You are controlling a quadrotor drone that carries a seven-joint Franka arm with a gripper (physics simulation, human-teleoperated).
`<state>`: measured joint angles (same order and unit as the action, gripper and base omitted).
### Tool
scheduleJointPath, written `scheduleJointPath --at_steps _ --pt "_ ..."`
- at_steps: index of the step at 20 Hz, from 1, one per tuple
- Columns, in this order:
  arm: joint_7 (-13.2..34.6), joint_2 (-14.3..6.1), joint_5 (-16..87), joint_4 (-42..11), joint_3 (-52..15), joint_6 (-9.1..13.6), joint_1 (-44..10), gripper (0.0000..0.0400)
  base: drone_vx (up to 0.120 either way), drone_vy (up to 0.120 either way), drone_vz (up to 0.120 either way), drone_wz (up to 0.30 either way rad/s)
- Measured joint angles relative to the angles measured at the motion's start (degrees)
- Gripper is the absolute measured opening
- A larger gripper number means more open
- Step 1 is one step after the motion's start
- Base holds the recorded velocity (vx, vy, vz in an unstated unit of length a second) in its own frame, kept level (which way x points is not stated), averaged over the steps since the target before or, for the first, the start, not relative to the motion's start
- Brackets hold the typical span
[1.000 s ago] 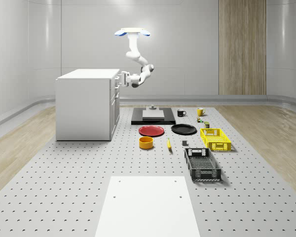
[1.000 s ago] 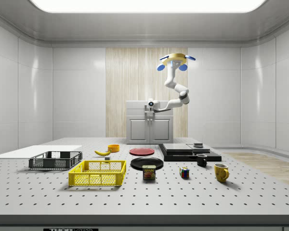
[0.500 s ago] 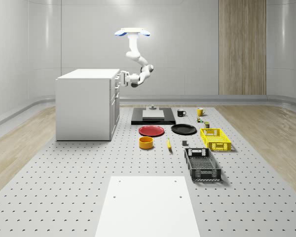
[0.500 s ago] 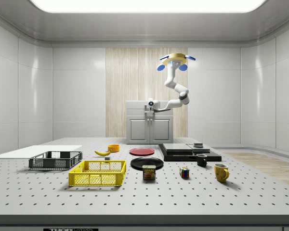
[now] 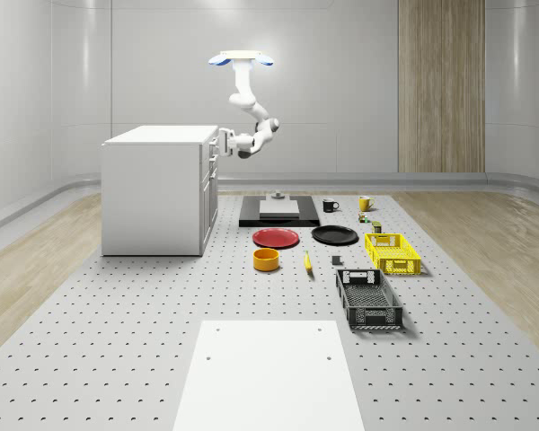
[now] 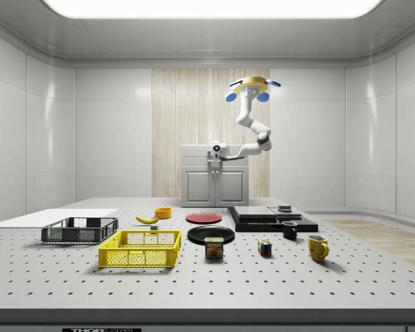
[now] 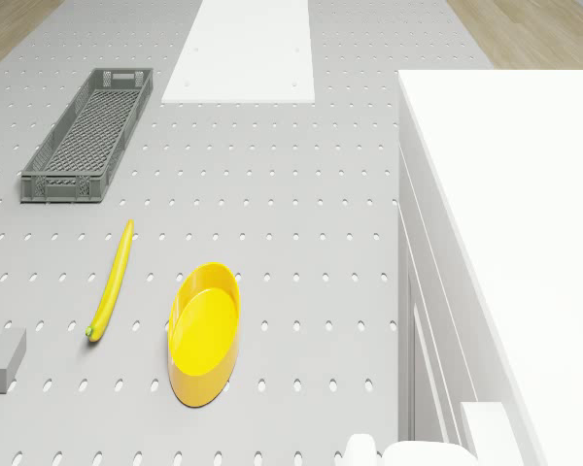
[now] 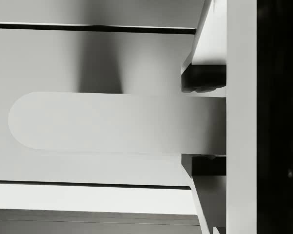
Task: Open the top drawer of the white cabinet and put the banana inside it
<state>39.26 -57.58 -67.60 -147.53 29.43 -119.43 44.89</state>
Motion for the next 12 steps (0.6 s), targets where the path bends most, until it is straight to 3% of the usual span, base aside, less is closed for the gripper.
scheduleJointPath --at_steps 6,7,8,12 --pt "3.27 -0.56 1.78 0.35 0.37 1.73 -1.45 0.0149 0.000 0.000 0.000 0.000" --pt "7.38 -1.34 3.50 0.87 0.26 2.09 -1.65 0.0203 0.000 0.000 0.000 0.000" --pt "2.32 -1.40 4.22 0.44 1.24 2.31 -1.65 0.0180 0.000 0.000 0.000 0.000" --pt "1.31 -1.57 4.61 0.41 2.73 4.13 -2.74 0.0141 0.000 0.000 0.000 0.000"
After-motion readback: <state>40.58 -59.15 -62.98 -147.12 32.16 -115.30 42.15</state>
